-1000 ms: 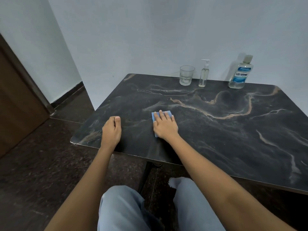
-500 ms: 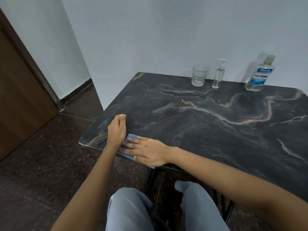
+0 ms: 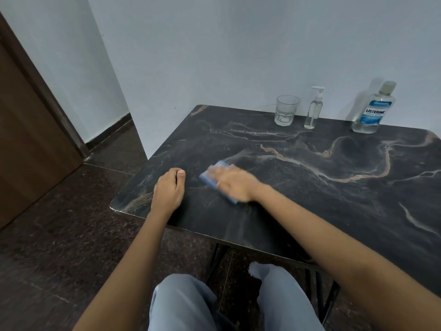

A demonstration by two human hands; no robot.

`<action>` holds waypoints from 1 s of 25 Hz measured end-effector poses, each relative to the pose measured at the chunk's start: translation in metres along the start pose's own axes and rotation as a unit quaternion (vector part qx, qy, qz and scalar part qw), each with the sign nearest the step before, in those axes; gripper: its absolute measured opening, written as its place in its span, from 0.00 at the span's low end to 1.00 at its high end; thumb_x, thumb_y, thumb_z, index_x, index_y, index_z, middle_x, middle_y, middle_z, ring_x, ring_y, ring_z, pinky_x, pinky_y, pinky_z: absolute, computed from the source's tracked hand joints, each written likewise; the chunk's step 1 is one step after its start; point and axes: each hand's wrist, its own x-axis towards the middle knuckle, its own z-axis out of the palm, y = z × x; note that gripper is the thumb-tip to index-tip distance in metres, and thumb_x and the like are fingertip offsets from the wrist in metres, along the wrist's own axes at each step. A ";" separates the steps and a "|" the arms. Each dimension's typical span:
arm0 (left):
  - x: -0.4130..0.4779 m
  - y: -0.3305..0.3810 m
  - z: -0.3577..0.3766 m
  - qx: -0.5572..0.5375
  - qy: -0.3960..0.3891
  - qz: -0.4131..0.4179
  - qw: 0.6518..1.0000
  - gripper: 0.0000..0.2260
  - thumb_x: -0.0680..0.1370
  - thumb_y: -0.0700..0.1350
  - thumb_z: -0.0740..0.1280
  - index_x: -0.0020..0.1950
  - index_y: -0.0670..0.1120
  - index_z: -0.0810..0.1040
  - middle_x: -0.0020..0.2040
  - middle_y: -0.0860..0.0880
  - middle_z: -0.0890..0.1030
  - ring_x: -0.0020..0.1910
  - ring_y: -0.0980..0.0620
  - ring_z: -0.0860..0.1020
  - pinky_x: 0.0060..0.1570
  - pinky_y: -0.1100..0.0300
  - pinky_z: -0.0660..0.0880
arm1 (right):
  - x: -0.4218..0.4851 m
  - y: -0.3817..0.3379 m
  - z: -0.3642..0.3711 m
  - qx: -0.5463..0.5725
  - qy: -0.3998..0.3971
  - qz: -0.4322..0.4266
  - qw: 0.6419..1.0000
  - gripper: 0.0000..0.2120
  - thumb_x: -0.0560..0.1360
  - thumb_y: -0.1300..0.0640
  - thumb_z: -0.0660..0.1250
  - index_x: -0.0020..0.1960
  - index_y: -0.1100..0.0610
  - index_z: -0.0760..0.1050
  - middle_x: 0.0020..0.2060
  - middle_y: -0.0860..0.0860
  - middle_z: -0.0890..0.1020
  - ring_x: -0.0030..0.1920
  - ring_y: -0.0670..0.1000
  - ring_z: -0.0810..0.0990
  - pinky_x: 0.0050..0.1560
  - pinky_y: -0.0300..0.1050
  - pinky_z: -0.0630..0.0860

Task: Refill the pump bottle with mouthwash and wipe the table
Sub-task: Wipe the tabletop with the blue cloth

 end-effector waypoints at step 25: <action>0.032 0.042 0.063 0.092 -0.054 0.041 0.993 0.16 0.82 0.51 0.55 0.60 0.43 0.76 0.60 0.46 0.77 0.63 0.44 0.72 0.63 0.50 0.66 | -0.012 0.108 -0.014 -0.011 0.000 0.199 0.980 0.25 0.83 0.51 0.45 0.79 0.52 0.47 0.78 0.51 0.48 0.78 0.51 0.47 0.75 0.51 0.44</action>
